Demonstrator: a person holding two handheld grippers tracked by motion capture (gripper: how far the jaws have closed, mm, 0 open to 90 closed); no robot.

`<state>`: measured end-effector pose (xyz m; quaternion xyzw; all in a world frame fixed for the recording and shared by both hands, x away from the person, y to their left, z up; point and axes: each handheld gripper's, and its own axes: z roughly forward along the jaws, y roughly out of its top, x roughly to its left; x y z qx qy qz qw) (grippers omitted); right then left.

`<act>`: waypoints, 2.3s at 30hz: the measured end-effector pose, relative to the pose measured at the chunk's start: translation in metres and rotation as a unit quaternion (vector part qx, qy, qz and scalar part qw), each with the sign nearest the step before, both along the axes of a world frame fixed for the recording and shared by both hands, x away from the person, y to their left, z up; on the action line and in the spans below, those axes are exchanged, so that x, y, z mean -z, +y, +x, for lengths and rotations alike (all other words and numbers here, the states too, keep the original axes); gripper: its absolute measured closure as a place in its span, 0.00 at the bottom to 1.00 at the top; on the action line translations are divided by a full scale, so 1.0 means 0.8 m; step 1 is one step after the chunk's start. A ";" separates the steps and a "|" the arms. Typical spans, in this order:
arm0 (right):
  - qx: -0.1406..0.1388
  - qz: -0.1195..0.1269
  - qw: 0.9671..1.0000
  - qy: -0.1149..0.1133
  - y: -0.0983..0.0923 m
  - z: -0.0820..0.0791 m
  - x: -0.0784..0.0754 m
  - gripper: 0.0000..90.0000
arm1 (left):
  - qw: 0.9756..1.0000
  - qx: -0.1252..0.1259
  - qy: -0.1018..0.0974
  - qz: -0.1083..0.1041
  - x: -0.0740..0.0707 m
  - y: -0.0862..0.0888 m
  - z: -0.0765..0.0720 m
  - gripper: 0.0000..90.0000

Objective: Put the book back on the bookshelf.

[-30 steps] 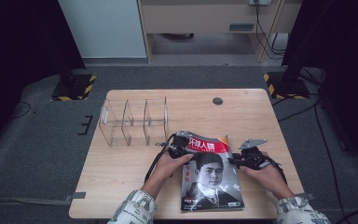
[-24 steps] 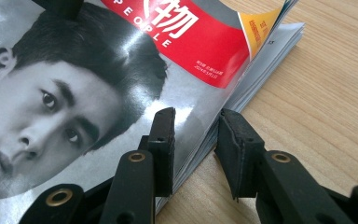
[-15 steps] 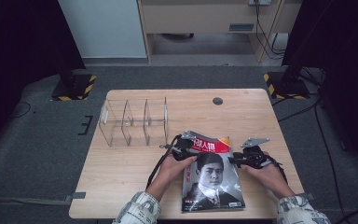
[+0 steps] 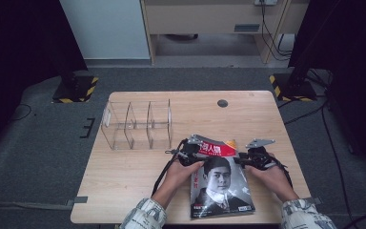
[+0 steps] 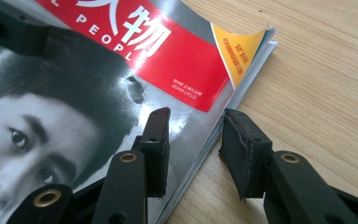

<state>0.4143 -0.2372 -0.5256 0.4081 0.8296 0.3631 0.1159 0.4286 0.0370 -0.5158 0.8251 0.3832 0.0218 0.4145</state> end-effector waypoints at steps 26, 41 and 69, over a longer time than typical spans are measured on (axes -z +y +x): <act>-0.014 0.016 1.000 0.000 -0.003 -0.002 0.001 0.71 | 0.998 0.032 0.046 0.008 0.000 -0.002 0.035 0.61; -0.020 0.024 1.000 -0.003 -0.006 -0.007 -0.003 0.69 | 0.998 0.014 0.057 0.000 -0.012 -0.003 0.030 0.89; 0.081 0.041 0.995 -0.030 -0.051 -0.009 -0.014 0.59 | 0.999 0.027 0.012 -0.031 -0.061 -0.003 0.014 0.96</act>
